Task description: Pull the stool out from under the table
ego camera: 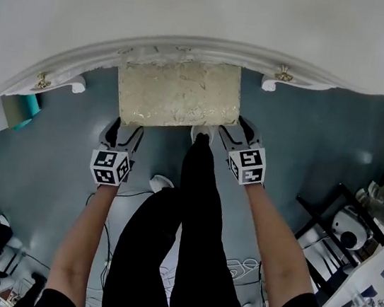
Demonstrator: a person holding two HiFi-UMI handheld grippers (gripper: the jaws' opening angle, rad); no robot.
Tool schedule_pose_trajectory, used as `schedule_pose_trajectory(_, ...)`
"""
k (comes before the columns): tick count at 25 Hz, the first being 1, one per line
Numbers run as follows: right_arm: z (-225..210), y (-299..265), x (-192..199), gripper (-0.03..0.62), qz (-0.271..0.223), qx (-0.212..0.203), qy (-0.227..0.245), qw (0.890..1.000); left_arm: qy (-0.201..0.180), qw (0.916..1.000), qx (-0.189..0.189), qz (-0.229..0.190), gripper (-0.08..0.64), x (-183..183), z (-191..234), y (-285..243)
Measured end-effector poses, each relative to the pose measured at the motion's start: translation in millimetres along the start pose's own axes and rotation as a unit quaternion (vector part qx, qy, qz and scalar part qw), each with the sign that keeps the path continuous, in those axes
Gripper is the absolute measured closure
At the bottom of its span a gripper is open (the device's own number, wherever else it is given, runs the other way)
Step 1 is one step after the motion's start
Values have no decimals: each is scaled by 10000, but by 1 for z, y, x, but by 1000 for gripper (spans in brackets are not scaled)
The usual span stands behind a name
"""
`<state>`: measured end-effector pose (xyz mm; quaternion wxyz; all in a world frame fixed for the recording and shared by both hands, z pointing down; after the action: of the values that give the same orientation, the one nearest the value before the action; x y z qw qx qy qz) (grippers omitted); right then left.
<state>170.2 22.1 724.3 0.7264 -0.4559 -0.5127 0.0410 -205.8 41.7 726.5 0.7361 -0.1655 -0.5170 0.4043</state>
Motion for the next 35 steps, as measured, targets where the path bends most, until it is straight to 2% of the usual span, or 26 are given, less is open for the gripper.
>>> schedule_pose_trajectory(5, 0, -2, -1, 318, 136, -92, 141, 9998, 133, 9999, -26, 30, 236, 8, -4, 8)
schedule_pose_trajectory(9, 3, 1, 2, 322, 78, 56, 68, 9999, 131, 9999, 28, 14, 229, 9, -7, 9)
schedule_pose_trajectory(15, 7, 7, 5, 325, 92, 3, 85, 9999, -218, 9996, -51, 166, 222, 21, -15, 19)
schedule_pose_trajectory(24, 18, 23, 18, 327, 247, -83, 47, 9996, -287, 9989, -67, 378, 221, 37, -25, 32)
schedule_pose_trajectory(35, 40, 43, 38, 327, 449, 39, -189, 9988, -368, 9987, -74, 357, 219, 49, -34, 42)
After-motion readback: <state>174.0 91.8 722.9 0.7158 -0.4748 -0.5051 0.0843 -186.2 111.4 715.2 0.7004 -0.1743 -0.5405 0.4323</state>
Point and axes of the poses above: the fingertips, and each gripper's own axes: y backward along the fingers, z to its left, x out of its underside, the point moved 10 cm from there along y, backward along the fingers, and after that the axes turned 12 degrees about y, right-handed, at the moved point
